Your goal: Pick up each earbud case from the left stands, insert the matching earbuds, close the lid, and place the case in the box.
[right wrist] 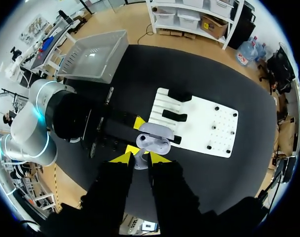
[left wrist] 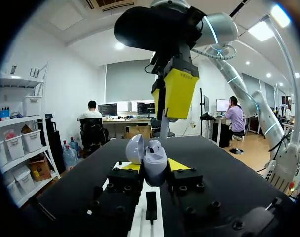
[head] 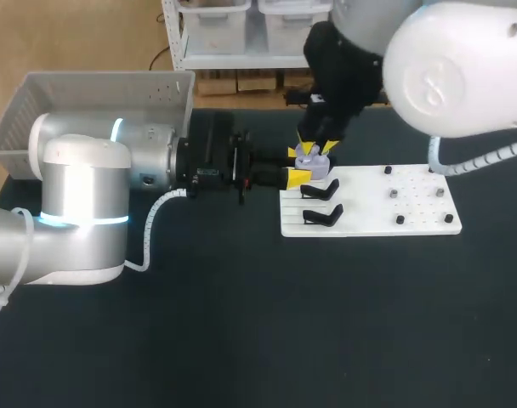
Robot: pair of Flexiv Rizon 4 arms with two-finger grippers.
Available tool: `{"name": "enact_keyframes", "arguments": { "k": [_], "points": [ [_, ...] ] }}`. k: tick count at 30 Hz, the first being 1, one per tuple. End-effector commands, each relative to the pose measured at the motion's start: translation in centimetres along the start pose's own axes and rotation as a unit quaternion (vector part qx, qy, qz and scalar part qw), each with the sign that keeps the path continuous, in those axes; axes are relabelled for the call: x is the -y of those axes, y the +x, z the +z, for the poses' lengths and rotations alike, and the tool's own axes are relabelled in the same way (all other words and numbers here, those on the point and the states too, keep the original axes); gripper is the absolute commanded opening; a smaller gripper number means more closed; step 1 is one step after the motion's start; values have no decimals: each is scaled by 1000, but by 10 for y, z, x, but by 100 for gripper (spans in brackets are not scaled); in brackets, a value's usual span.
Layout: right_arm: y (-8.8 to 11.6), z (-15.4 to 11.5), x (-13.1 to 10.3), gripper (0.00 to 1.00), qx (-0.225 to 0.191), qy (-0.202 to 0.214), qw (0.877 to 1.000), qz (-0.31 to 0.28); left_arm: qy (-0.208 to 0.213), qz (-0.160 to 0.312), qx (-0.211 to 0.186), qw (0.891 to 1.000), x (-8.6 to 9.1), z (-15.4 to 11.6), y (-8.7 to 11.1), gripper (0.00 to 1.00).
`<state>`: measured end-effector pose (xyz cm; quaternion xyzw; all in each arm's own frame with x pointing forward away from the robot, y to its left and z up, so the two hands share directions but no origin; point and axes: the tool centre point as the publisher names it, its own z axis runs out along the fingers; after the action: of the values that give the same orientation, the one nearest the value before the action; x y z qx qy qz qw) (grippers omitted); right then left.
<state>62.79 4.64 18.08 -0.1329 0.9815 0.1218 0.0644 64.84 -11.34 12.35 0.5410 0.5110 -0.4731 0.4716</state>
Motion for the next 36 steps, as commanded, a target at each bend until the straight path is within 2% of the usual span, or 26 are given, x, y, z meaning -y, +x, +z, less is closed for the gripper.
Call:
{"name": "enact_keyframes", "arguments": {
  "k": [1,6,36],
  "points": [
    [-3,6,-7,0,-5,10,1000,-6,-3,1,1,1000,1,0,1,0],
    [-3,8,-8,0,-4,17,1000,-15,-3,1,1,1000,1,0,1,0],
    [-10,17,-2,0,-8,0,1000,-9,-3,1,1,1000,1,0,1,0]
  ]
}}
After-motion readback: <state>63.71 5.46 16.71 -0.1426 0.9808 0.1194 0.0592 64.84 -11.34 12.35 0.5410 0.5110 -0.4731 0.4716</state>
